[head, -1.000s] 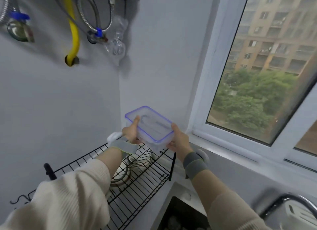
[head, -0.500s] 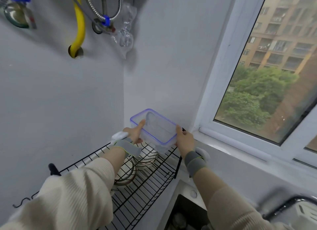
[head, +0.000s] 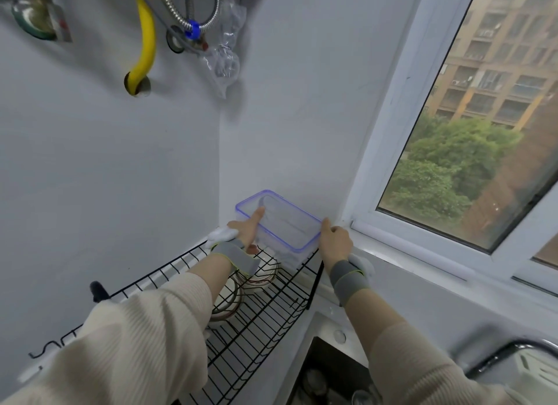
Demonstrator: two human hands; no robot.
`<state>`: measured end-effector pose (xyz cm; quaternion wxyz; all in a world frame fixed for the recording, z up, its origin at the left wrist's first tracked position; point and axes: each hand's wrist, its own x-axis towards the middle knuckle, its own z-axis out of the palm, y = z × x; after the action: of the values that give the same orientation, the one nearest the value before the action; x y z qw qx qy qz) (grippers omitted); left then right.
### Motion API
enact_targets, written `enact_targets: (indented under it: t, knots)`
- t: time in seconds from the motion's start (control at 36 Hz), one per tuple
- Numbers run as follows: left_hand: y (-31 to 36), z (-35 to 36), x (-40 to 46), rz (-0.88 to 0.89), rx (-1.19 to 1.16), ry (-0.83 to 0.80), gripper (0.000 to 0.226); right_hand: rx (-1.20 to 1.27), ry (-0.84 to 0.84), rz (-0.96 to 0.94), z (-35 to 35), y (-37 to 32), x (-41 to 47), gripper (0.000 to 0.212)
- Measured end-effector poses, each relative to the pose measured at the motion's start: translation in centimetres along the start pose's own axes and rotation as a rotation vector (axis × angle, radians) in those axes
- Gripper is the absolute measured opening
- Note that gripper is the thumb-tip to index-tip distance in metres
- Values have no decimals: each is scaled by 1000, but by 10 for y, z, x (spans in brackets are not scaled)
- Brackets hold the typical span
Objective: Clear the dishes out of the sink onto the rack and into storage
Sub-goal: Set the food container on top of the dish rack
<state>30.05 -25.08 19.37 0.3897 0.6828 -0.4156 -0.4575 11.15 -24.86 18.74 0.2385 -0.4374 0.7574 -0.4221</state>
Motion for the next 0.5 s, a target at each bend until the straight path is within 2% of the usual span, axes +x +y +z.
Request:
enact_targets:
  t: [0.14,0.22,0.28,0.39,0.44,0.5]
  knots:
    - [2,-10,-3,-53,-23,36,83,43,-2,126,-7,1,-3,52]
    - [2,-24,-5,-41,134,131,88,41,-97,166,-11,8,-5,34]
    - [0,-35,-1,-21,277,244,82,158,-202,204,-11,15,-13,18]
    - [-12,-62,3,-9,459,415,46,446,-354,550,-9,24,-28,30]
    - [-24,-75,4,-14,564,362,43,561,-406,645,-4,30,-34,29]
    - [-35,-83,9,-42,534,246,45,634,-434,651,-1,32,-39,24]
